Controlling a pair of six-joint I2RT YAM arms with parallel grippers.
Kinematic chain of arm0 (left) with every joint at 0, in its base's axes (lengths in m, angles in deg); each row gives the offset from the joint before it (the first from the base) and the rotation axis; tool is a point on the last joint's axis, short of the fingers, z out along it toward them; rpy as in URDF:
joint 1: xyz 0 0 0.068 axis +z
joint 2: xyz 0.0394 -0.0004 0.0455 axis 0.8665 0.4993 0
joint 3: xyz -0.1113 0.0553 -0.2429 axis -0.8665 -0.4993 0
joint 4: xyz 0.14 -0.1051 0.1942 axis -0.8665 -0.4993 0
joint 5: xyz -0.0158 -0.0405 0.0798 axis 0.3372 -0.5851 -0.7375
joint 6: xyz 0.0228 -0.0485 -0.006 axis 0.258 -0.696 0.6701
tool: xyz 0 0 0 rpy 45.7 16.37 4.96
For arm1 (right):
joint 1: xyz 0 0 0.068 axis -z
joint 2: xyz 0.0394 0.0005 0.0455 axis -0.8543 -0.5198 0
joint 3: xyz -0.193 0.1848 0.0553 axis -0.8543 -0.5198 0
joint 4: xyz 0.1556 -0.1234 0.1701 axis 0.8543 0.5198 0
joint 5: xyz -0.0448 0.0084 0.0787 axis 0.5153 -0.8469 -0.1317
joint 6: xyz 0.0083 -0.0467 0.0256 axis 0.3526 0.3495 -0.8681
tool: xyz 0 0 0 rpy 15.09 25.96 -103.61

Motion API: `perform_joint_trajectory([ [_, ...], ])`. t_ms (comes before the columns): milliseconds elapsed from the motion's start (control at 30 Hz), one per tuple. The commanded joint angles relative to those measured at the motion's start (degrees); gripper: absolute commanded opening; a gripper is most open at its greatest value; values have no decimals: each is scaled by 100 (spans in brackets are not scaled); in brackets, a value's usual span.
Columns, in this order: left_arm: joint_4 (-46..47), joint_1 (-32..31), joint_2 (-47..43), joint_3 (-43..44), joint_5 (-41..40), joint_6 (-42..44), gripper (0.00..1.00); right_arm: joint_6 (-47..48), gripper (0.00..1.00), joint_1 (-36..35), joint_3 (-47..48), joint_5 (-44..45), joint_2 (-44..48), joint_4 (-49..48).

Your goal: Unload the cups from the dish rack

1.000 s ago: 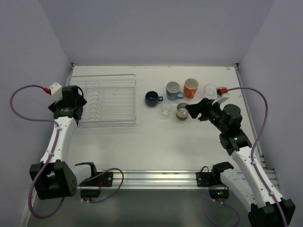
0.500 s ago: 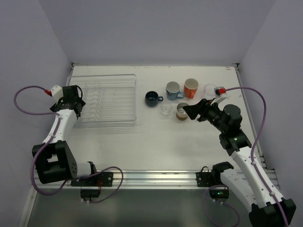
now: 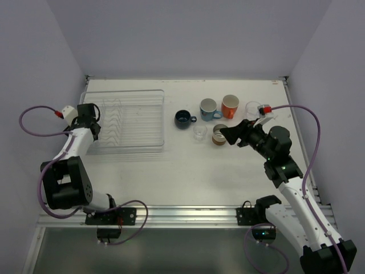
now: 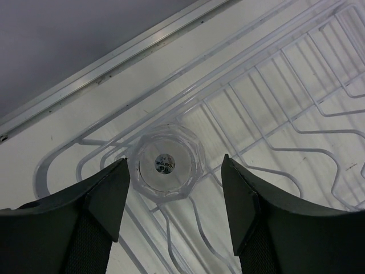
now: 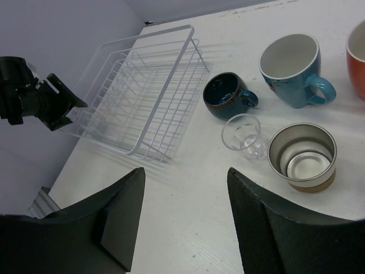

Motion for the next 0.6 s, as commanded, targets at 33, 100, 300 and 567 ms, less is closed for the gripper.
perform_joint_trajectory([
  [33, 556, 71, 80, -19, -256, -148, 65, -24, 62, -51, -21, -153, 7, -215],
  [100, 618, 62, 132, 7, -230, -156, 59, -15, 62, -51, -12, -161, 16, -215],
  [300, 600, 71, -165, 16, -107, -69, 32, -24, 62, -60, -12, -214, -28, -206],
  [567, 495, 71, -1482, 16, 647, 177, 24, -76, 62, -147, 14, -372, -80, -373],
])
